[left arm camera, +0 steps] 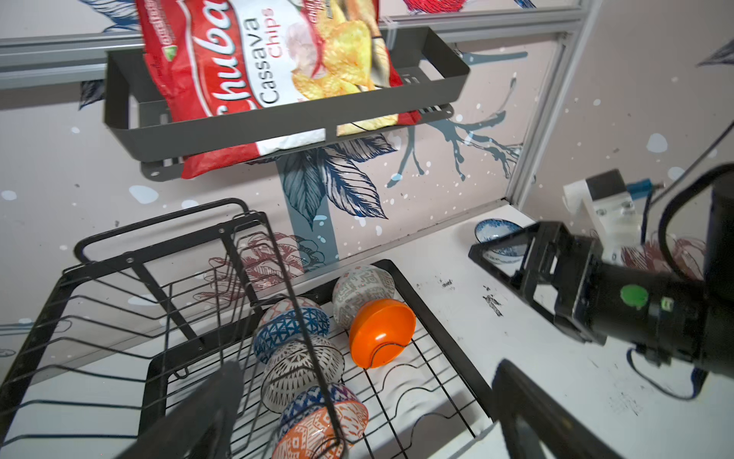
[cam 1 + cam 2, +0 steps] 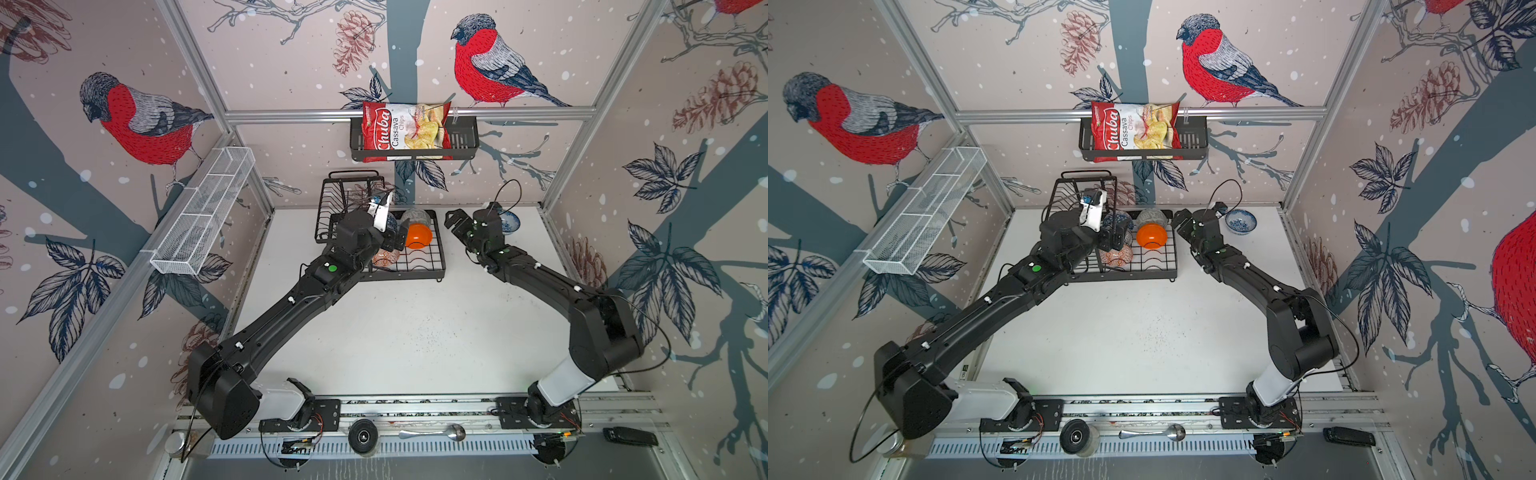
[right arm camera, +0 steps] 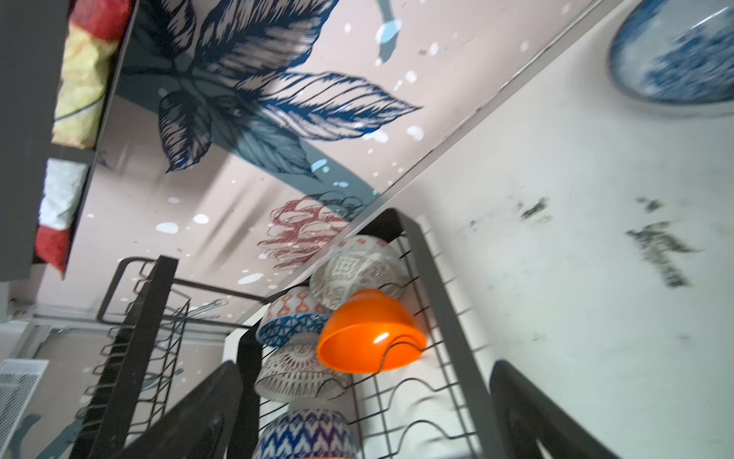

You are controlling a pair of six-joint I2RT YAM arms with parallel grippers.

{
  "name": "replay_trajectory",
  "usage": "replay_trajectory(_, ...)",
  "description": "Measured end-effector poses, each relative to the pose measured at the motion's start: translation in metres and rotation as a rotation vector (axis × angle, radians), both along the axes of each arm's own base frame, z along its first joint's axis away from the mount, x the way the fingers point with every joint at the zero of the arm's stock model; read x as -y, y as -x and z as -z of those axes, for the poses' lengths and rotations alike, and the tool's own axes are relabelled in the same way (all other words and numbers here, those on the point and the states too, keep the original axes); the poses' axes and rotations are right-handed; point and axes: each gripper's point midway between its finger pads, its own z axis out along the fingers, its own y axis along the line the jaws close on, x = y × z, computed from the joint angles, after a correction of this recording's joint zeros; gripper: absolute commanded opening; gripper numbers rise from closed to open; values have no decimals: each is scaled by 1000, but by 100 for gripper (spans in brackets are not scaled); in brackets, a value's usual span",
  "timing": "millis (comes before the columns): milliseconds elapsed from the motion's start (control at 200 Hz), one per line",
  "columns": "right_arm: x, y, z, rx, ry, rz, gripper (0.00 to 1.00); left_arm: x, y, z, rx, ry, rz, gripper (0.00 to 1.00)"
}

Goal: Load bowls into a dish rack
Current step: Pick up the bowl from the top-right of the table.

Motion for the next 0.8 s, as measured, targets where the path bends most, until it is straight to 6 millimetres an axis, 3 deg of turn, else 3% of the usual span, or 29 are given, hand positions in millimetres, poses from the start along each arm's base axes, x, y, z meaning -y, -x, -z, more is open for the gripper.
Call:
replay_trajectory(155, 63, -1, -3, -13, 118, 109, 100, 32, -7, 0, 3, -27, 33, 98)
replay_trajectory(320, 140, -8, 12, -97, 219, 237, 100, 70, -13, 9, -11, -46, 66, 98)
replay_trajectory(420, 176, -15, 22, -142, 246, 292, 100, 95, -18, 18, -26, -58, 93, 98)
replay_trajectory(585, 207, -27, 52, -241, 285, 303, 100, 128, -28, 33, -54, -64, 118, 98)
replay_trajectory(800, 220, -48, 86, -316, 298, 277, 98, 156, -42, 46, -74, -60, 147, 98)
